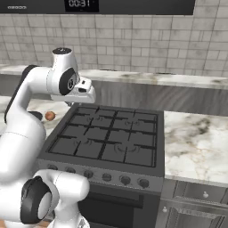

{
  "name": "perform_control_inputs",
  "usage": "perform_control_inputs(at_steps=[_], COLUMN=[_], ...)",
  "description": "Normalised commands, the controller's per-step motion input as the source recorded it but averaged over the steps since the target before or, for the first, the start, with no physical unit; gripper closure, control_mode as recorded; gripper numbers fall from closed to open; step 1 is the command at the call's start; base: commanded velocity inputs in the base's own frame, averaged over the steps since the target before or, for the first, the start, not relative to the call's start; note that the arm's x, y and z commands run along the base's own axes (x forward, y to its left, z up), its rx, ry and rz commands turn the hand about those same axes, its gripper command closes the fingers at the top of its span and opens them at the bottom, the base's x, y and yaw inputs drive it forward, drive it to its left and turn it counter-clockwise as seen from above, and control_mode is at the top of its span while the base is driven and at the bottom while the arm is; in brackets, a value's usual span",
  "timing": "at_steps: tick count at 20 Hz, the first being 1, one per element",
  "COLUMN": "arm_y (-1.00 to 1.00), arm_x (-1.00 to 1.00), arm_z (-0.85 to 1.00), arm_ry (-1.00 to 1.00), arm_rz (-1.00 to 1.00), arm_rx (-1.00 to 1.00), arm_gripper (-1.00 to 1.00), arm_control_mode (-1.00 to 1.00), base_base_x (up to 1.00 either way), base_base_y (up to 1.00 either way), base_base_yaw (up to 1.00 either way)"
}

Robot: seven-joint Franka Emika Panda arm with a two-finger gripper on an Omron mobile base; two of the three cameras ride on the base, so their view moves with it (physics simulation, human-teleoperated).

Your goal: Place the pan on the front right burner on the stove. Then place the tomato and the onion in the pan and turn on the front right burner.

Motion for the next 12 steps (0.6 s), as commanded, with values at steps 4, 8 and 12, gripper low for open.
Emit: perform_control_inputs(at_steps=[4, 8, 12], arm_y=[0.36, 0.53, 0.47], arm_x=[0.0, 0.0, 0.0], arm_z=[-0.05, -0.15, -0.11], arm_ry=[0.0, 0.0, 0.06], arm_rz=[0.0, 0.0, 0.0], arm_rx=[0.0, 0.0, 0.0], arm_gripper=[-1.0, -1.0, -1.0], arm_control_mode=[-1.0, -1.0, -1.0], base_base_x=[0.0, 0.0, 0.0], base_base_y=[0.0, 0.0, 0.0], base_base_yaw=[0.0, 0.0, 0.0])
